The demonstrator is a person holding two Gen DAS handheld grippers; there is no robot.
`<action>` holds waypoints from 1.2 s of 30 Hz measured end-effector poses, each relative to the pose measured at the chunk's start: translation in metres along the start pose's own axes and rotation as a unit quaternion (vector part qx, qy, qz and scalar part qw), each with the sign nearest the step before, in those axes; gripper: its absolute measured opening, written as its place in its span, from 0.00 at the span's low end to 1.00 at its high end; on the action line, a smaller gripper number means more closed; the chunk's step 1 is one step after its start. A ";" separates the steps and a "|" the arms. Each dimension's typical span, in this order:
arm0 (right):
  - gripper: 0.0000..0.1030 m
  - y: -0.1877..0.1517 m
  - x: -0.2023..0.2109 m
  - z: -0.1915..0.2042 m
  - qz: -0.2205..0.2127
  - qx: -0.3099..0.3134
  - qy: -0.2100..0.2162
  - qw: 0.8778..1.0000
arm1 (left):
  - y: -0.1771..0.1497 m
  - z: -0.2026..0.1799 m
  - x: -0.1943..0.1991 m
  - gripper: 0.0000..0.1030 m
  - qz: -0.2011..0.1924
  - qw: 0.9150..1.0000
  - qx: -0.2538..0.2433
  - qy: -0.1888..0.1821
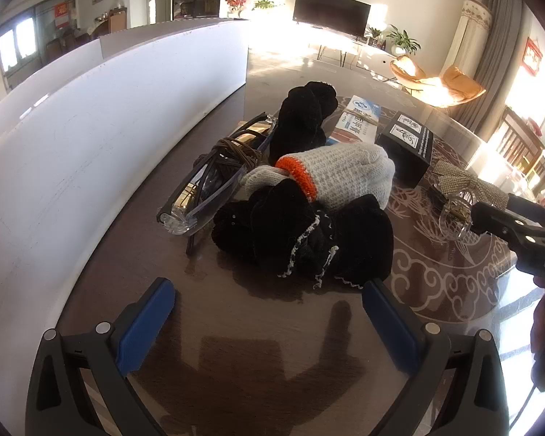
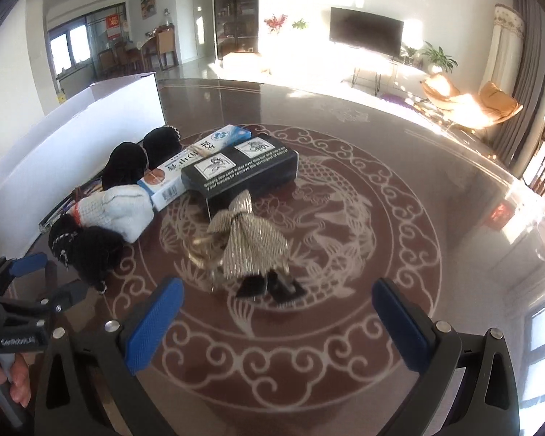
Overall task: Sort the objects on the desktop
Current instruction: 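Grasp the black knit hats with the left tool while the right tool grasps the silver bow belt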
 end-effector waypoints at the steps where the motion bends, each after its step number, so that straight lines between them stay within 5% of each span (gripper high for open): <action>1: 1.00 0.010 -0.011 0.001 0.012 0.011 0.006 1.000 | 0.000 0.002 0.001 1.00 -0.002 1.000 0.007 -0.006; 6: 0.97 0.022 -0.055 0.012 0.065 0.028 0.032 0.997 | 0.002 0.002 0.001 1.00 -0.004 0.999 0.013 -0.031; 7: 0.92 0.020 -0.057 0.015 0.066 0.030 0.035 0.997 | 0.002 0.001 0.001 1.00 -0.004 0.999 0.011 -0.037; 8: 0.70 0.018 -0.057 0.016 0.062 0.031 0.036 0.997 | 0.003 -0.002 0.001 1.00 -0.004 0.999 0.008 -0.044; 9: 0.60 0.016 -0.055 0.017 0.058 0.029 0.043 0.997 | 0.004 -0.003 0.002 1.00 -0.004 0.999 0.005 -0.053; 12: 0.48 0.006 -0.040 0.017 0.032 0.016 0.050 0.998 | 0.007 -0.009 0.006 1.00 -0.015 0.997 0.001 -0.080; 18: 0.48 -0.043 0.004 0.014 -0.002 0.011 0.035 0.999 | 0.013 -0.025 0.006 1.00 -0.029 0.994 -0.020 -0.101; 22: 0.48 -0.067 0.018 0.004 0.006 -0.038 0.049 0.998 | 0.024 -0.047 -0.013 1.00 -0.020 0.997 -0.078 0.012; 24: 0.48 -0.076 0.025 0.003 0.002 -0.055 0.052 0.997 | 0.028 -0.046 -0.027 0.99 0.006 0.997 -0.075 0.032; 26: 0.48 -0.080 0.028 0.002 0.001 -0.054 0.049 0.997 | 0.029 -0.036 -0.023 0.77 -0.004 0.998 -0.062 0.011; 28: 0.48 -0.087 0.035 0.001 0.001 -0.060 0.053 0.997 | 0.023 -0.025 -0.016 0.70 0.000 0.997 -0.078 -0.017; 31: 0.55 -0.098 0.044 -0.005 0.002 -0.080 0.063 0.995 | 0.010 -0.007 0.002 0.69 0.028 0.991 -0.094 -0.093; 32: 0.67 -0.102 0.047 -0.007 0.001 -0.086 0.066 0.994 | 0.007 -0.002 0.007 0.70 0.040 0.988 -0.094 -0.120; 33: 0.79 -0.105 0.050 -0.008 -0.001 -0.092 0.069 0.993 | 0.005 0.002 0.013 0.72 0.045 0.986 -0.092 -0.129; 36: 0.90 -0.107 0.060 -0.007 -0.020 -0.094 0.065 0.993 | 0.002 0.006 0.029 0.77 0.034 0.987 -0.105 -0.119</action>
Point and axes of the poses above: each gripper's, at about its wrist camera, not at the fingertips, and x roughly against the way its jaws point, z to its left, y to its top, the point moved 2 cm from there along -x, roughly the way its jaws point, and after that the axes turned 3 degrees about -x, right-handed, at the moved point
